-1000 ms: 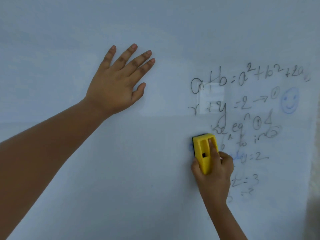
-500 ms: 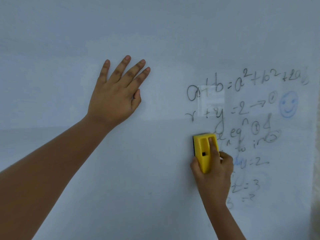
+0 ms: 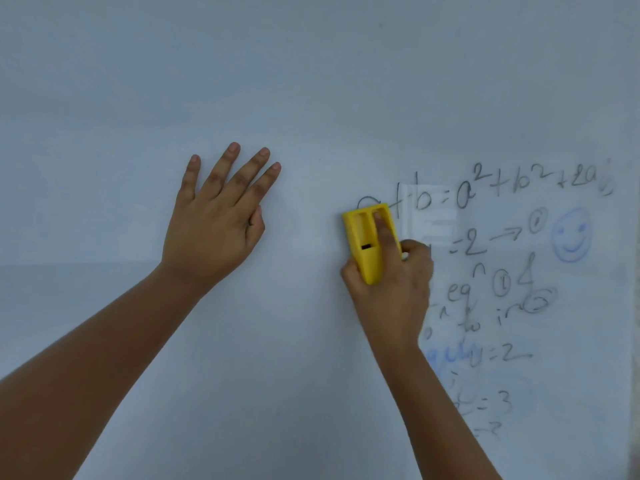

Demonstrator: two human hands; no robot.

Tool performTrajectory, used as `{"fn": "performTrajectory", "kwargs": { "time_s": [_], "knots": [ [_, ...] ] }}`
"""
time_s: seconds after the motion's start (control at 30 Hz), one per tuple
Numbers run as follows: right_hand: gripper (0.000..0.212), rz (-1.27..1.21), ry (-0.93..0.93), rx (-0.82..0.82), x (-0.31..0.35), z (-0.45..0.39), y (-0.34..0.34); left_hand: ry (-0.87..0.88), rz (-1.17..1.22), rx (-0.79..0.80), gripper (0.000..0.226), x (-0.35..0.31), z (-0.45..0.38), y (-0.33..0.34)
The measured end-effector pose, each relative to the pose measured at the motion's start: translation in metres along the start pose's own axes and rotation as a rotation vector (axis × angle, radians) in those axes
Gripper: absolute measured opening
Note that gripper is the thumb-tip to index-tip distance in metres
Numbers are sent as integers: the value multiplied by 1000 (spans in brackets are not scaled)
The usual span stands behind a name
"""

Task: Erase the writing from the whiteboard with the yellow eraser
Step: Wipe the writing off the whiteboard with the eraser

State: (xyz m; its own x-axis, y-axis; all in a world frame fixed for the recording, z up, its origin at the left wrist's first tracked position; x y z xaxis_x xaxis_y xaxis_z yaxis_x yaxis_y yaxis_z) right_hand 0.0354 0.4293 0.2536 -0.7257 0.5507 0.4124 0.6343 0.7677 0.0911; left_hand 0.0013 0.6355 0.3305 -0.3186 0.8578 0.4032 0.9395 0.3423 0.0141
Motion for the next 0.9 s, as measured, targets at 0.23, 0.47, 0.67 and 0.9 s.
{"fn": "performTrajectory", "kwargs": {
  "time_s": [0.23,0.47,0.67,0.9],
  "knots": [
    [67,75,-137,106,-16,-3,-16,-14,-28,9,53,-2,2,1],
    [66,31,-86,6,9,-57,-3,-22,-35,11,52,-3,2,0],
    [65,73,-187,121,-12,-26,-18,-17,-48,44,52,-4,3,-2],
    [66,43,-47,-1,-13,-86,-18,-13,-46,54,52,-2,2,-2]
  ]
}}
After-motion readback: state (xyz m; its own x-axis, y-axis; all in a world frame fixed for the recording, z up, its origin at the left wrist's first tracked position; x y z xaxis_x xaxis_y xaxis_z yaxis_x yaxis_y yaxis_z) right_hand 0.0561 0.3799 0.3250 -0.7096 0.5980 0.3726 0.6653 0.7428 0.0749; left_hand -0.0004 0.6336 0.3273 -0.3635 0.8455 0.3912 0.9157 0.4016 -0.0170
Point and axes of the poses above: each hand's wrist, its own z-axis away from the middle knuckle, its own y-axis out of the palm, x = y × z, the point moved 1 cm from there along -z, towards the middle knuckle, and after that the axes turned 11 degrees about -z, right-handed, at the moved point
